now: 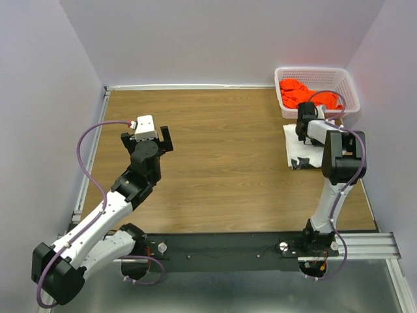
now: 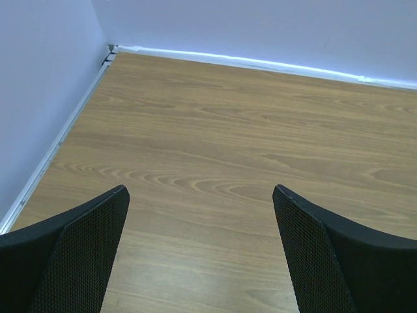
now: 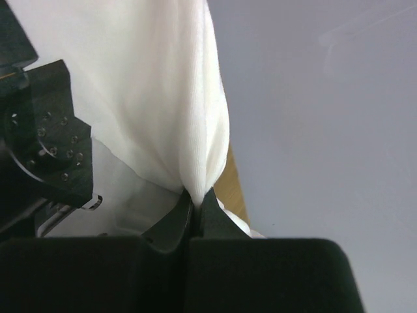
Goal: Fold and stack the t-shirts
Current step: Neatly place the folded tshirt to the corner
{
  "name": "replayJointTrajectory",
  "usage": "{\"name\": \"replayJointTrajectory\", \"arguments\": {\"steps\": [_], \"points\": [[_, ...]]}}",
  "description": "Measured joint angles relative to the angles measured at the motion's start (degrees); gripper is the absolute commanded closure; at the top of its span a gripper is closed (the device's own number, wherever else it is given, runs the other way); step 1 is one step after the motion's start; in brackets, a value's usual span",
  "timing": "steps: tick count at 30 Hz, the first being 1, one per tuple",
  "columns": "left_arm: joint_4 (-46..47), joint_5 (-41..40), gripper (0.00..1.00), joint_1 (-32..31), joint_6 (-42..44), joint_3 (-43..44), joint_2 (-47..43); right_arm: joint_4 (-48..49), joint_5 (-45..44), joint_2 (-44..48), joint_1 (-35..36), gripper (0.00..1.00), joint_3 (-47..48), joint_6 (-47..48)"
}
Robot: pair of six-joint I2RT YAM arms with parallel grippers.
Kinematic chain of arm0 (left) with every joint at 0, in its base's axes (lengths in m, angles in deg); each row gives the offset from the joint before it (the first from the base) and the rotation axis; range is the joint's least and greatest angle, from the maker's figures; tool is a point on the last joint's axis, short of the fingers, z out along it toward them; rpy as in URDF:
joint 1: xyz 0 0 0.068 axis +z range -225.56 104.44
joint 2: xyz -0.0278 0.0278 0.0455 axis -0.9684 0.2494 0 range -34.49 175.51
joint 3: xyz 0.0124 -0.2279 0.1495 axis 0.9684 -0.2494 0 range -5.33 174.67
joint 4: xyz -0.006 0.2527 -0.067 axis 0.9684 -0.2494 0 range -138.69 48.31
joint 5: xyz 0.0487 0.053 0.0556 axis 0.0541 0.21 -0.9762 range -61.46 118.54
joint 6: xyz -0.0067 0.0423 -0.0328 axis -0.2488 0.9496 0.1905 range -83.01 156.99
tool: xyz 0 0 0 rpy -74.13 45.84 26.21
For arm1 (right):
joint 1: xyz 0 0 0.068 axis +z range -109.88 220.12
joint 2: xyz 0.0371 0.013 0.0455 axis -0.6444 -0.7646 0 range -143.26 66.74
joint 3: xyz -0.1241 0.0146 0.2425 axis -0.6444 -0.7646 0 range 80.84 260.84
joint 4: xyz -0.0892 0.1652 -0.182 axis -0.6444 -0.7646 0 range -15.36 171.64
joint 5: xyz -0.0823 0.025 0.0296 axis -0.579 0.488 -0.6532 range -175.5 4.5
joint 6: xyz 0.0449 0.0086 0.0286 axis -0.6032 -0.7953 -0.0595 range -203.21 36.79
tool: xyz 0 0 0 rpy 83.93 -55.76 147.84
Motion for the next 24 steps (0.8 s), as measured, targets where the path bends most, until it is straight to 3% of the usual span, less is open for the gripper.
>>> {"name": "replayJointTrajectory", "arguments": {"steps": [10, 13, 14, 16, 20, 24], "points": [[0.7, -2.4, 0.01, -2.0, 0.7, -0.4, 5.1, 6.1, -0.7, -3.1, -9.6, 0.99, 2.5, 8.5], [1.0, -2.7, 0.01, -2.0, 0.8, -0.4, 6.2, 7.8, -1.0, -3.9, -11.0, 0.86, 4.3, 9.9], [1.1, -2.7, 0.01, -2.0, 0.9, -0.4, 6.7, 8.0, -1.0, -4.2, -11.3, 0.75, 4.9, 10.3], [1.2, -2.7, 0.01, -2.0, 0.9, -0.4, 7.3, 9.0, -1.4, -5.0, -11.7, 0.64, 6.1, 11.3], [1.3, -2.7, 0.01, -2.0, 1.0, -0.4, 8.0, 9.7, -3.1, -7.0, -11.9, 0.46, 8.9, 11.6], [1.6, -2.7, 0.01, -2.0, 1.0, -0.4, 8.3, 10.5, -5.6, -7.5, -12.0, 0.36, 10.1, 11.0]]}}
